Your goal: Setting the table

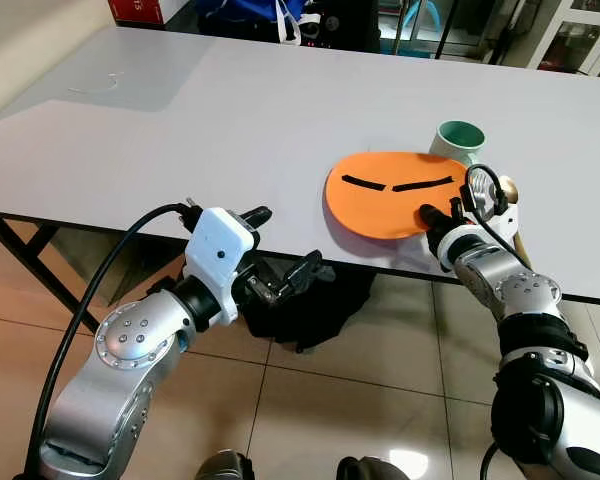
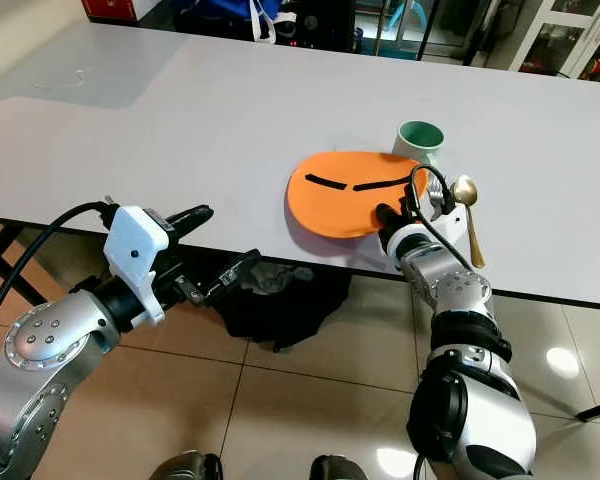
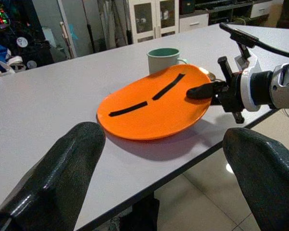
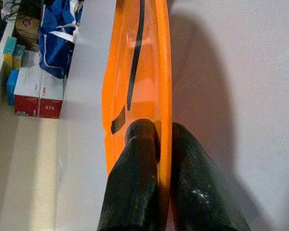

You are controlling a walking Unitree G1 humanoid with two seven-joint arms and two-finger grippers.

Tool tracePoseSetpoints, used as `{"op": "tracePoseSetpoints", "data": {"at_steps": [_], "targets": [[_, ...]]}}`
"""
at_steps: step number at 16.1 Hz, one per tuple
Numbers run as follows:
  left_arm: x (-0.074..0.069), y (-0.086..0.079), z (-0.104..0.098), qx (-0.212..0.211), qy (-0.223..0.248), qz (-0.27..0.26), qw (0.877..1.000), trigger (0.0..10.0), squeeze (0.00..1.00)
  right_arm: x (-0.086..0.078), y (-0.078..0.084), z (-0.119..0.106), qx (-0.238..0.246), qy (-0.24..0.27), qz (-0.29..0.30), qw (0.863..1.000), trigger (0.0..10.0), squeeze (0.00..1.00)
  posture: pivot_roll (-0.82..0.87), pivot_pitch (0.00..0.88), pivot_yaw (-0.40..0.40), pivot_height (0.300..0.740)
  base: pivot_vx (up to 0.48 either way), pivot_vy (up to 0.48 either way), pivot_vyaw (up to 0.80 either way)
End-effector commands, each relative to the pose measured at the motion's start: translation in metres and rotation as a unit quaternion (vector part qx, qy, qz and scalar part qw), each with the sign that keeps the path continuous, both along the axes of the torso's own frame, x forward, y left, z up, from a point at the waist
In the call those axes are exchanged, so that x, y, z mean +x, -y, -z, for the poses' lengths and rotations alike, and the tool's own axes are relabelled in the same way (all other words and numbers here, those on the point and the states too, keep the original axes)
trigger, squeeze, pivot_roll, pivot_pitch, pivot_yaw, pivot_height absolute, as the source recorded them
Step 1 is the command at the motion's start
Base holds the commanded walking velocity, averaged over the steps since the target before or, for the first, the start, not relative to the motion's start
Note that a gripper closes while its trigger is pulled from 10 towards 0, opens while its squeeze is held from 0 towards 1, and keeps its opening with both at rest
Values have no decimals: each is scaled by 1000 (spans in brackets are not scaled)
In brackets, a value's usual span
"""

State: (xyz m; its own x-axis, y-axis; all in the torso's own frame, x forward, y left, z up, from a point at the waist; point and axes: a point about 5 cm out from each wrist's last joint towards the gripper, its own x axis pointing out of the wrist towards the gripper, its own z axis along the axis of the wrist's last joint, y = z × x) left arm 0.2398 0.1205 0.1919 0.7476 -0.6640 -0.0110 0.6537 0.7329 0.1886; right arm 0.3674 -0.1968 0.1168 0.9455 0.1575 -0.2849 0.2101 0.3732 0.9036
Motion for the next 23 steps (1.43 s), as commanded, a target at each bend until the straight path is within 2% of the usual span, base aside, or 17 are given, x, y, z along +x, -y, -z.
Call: {"op": "tracePoseSetpoints", "data": {"at_steps": [1, 2, 3, 6, 7, 8, 9, 11, 12, 13, 14, 15, 16, 17, 18, 20, 23], "targets": [[-4, 4, -1, 3, -4, 18, 1000, 10000, 0, -3, -1, 10, -18, -36, -14, 999, 10000, 702, 33, 114, -19, 740, 0, 0, 0], [-4, 4, -1, 3, -4, 18, 1000, 10000, 0, -3, -1, 11, -17, -37, -14, 999, 10000, 843, 33, 111, -19, 740, 0, 0, 0], [-4, 5, -1, 3, -4, 19, 1000, 10000, 0, -3, -2, 12, -15, -39, -15, 999, 10000, 886, 33, 110, -19, 740, 0, 0, 0], [-3, 5, -1, 3, -3, 21, 1000, 10000, 0, -4, -1, 18, -25, -53, -14, 998, 10000, 957, 34, 106, -19, 740, 0, 0, 0], [-3, 5, -1, 3, -3, 22, 1000, 10000, 0, -4, 1, 20, -65, -59, -19, 996, 10000, 1000, 34, 104, -18, 740, 0, 0, 0], [-3, 5, -1, 3, -3, 22, 1000, 10000, 0, -4, 2, 20, -95, -60, -25, 993, 10000, 1000, 34, 104, -18, 740, 0, 0, 0], [-3, 5, -1, 3, -3, 22, 1000, 10000, 0, -4, 1, 19, -107, -59, -29, 992, 10000, 1000, 34, 104, -18, 740, 0, 0, 0], [-3, 5, -2, 3, -3, 23, 1000, 10000, 0, -2, 0, 17, -189, -56, -52, 979, 10000, 1000, 34, 110, -17, 740, 0, 0, 0], [-3, 5, -2, 4, -3, 23, 1000, 10000, 0, -1, 0, 16, -239, -56, -62, 967, 10000, 1000, 34, 111, -17, 740, 0, 0, 0], [-3, 5, -2, 4, -4, 24, 1000, 10000, 0, 0, 1, 15, -292, -65, -74, 951, 10000, 1000, 34, 114, -17, 740, 0, 0, 0], [-4, 5, -2, 4, -4, 24, 1000, 10000, 0, 0, 1, 15, -317, -69, -79, 943, 10000, 1000, 35, 115, -19, 740, 0, 0, 0], [-4, 5, -2, 5, -5, 25, 1000, 10000, 0, 1, 1, 12, -378, -80, -92, 918, 10000, 1000, 33, 116, -19, 740, 0, 0, 0], [-4, 5, -1, 5, -6, 25, 1000, 10000, 0, 2, 2, 11, -423, -91, -99, 896, 10000, 86, 31, 118, -18, 740, 0, 0, 0], [-4, 6, -1, 5, -7, 26, 1000, 10000, 0, 1, 4, 11, -455, -104, -100, 879, 10000, 0, 29, 117, -18, 740, 0, 0, 0], [-4, 7, 0, 4, -8, 28, 1000, 10000, 0, 1, 5, 12, -460, -114, -95, 875, 10000, 0, 29, 117, -18, 740, 0, 0, 0], [-4, 8, 0, 4, -8, 29, 1000, 10000, 0, 0, 7, 14, -458, -123, -91, 875, 10000, 0, 29, 116, -18, 740, 0, 0, 0], [-4, 8, 0, 5, -8, 30, 999, 10000, 0, -3, 5, 21, -432, -129, -98, 887, 10000, 0, 29, 116, -19, 740, 0, 0, 0]]}}
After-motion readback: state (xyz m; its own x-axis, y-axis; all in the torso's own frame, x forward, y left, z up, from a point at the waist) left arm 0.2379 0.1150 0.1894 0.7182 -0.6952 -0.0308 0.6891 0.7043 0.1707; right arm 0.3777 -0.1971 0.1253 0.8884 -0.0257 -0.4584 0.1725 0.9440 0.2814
